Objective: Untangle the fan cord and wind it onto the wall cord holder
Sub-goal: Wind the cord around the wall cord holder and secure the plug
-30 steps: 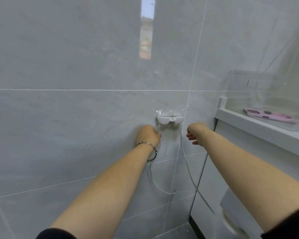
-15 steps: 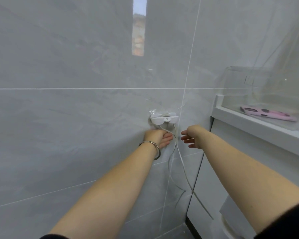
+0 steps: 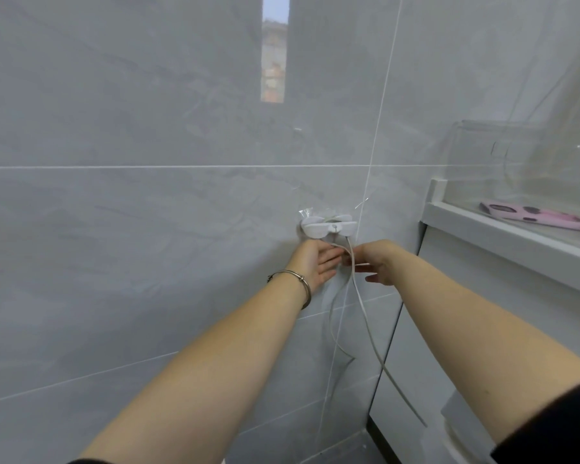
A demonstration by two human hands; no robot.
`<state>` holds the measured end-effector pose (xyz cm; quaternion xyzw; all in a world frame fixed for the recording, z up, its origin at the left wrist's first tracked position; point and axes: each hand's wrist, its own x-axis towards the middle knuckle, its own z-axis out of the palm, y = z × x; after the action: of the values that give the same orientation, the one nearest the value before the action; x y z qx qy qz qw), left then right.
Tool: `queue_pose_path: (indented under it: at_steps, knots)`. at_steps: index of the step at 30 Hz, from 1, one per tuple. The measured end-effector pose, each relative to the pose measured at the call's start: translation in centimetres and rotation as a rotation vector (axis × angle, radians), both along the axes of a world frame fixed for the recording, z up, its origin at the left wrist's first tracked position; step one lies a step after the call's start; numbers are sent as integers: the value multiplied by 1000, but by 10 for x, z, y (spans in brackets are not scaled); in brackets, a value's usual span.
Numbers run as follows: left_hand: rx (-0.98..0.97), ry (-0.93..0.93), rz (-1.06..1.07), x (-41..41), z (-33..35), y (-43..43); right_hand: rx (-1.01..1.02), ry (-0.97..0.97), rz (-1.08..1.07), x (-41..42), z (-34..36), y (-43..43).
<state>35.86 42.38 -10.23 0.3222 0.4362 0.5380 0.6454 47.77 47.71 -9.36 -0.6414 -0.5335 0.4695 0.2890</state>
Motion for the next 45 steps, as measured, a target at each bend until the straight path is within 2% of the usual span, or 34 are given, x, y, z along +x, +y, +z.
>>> queue_pose_path:
  at_steps: [3, 6, 10, 14, 18, 20, 23, 28, 30, 31, 34, 37, 38, 40, 41, 42, 43, 45]
  knots:
    - [4, 59, 5, -2, 2, 0, 54, -106, -31, -2, 1, 1]
    - [32, 209, 50, -6, 10, -2, 194, -252, -33, 0, 8, 9]
    - [177, 481, 309, -22, 16, -1, 449, -497, -87, 2, 24, 16]
    - [424, 1064, 484, -35, 20, -11, 583, -637, -87, 1, 42, 14]
    - [633, 1599, 341, -36, 23, -19, 676, -884, -67, -3, 49, 10]
    - [613, 1724, 238, -36, 21, -17, 674, -963, -49, -1, 50, 9]
    - [605, 1784, 203, -38, 26, -16, 623, -946, -64, 6, 55, 7]
    - [667, 1917, 162, -41, 32, -14, 606, -772, -88, 9, 72, 8]
    - [700, 2011, 173, -43, 34, -13, 591, -597, -61, 3, 84, 5]
    - [707, 2038, 174, -44, 35, -13, 560, -451, -46, -1, 90, 3]
    - [676, 2061, 154, -45, 36, -14, 320, -8, 1, -13, 102, -3]
    - [643, 2011, 171, -43, 33, -15, 117, 128, 47, -13, 110, -6]
    - [698, 2024, 200, -42, 30, -19, 81, 134, 50, -11, 113, -7]
    - [1005, 2078, 375, -40, 24, -24, 41, 122, 58, -7, 118, -11]
    - [1055, 2084, 387, -38, 22, -28, 33, 112, 65, -5, 120, -13]
    - [1092, 2031, 402, -36, 19, -31, 31, 98, 73, -4, 120, -13]
    - [1040, 1909, 314, -30, 19, -33, 33, 76, 81, -4, 121, -14]
    - [721, 1642, 111, -18, 22, -34, 36, 36, 97, -5, 121, -17]
